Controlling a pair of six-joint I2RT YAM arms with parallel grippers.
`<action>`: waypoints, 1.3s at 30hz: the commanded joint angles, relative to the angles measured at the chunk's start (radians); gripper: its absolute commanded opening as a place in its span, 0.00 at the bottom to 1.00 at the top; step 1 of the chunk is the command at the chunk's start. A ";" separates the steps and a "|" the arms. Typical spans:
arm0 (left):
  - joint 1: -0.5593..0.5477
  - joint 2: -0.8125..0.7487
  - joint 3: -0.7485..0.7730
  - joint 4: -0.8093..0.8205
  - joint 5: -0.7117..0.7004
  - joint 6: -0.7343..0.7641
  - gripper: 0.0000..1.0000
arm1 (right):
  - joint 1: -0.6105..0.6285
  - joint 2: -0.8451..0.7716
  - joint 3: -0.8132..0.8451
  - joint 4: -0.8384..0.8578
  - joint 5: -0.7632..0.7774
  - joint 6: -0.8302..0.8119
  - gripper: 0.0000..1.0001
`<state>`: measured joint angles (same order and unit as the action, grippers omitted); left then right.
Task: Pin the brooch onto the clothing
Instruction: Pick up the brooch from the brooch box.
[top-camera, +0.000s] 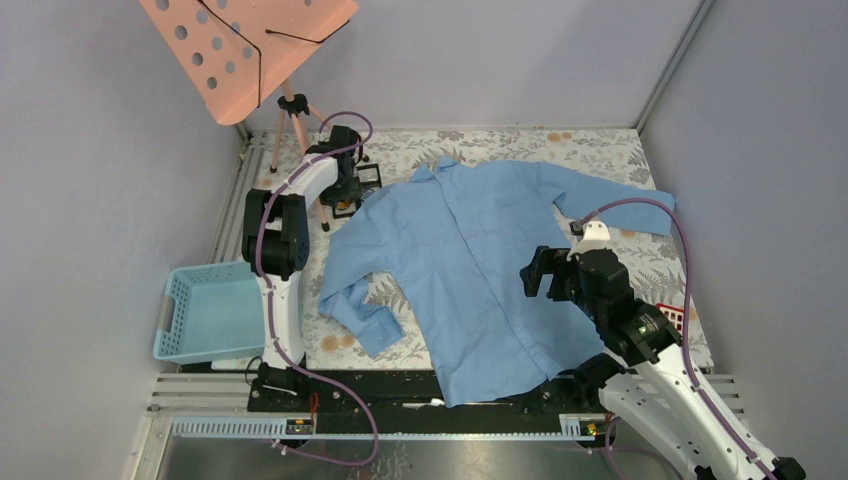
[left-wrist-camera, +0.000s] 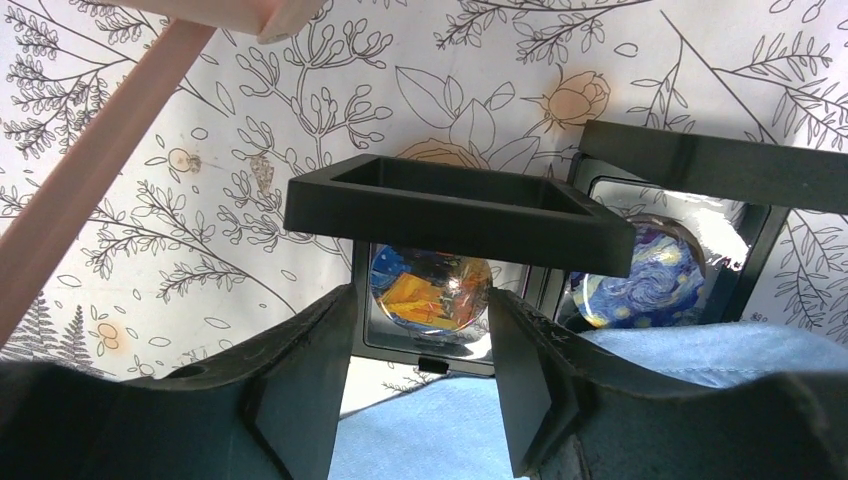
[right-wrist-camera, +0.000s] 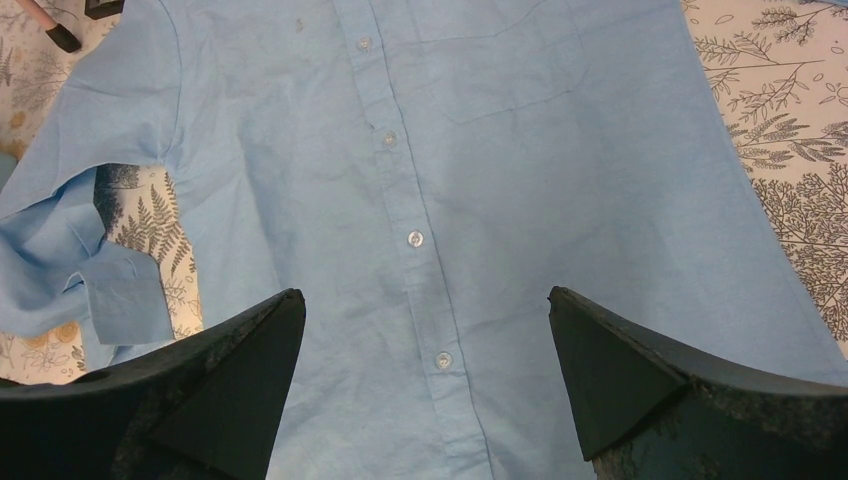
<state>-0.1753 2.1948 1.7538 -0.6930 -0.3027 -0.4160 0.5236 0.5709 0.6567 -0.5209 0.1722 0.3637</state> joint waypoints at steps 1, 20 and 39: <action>0.013 0.013 0.047 -0.001 0.025 -0.007 0.57 | 0.006 -0.011 -0.006 0.003 0.015 0.007 1.00; 0.030 0.046 0.074 -0.011 0.066 -0.026 0.56 | 0.006 -0.021 -0.016 -0.006 0.017 0.010 1.00; 0.032 -0.052 0.016 0.023 0.099 -0.043 0.47 | 0.007 -0.026 -0.017 -0.009 0.022 0.013 1.00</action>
<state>-0.1535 2.2253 1.7805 -0.7029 -0.2256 -0.4404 0.5236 0.5507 0.6411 -0.5346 0.1734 0.3672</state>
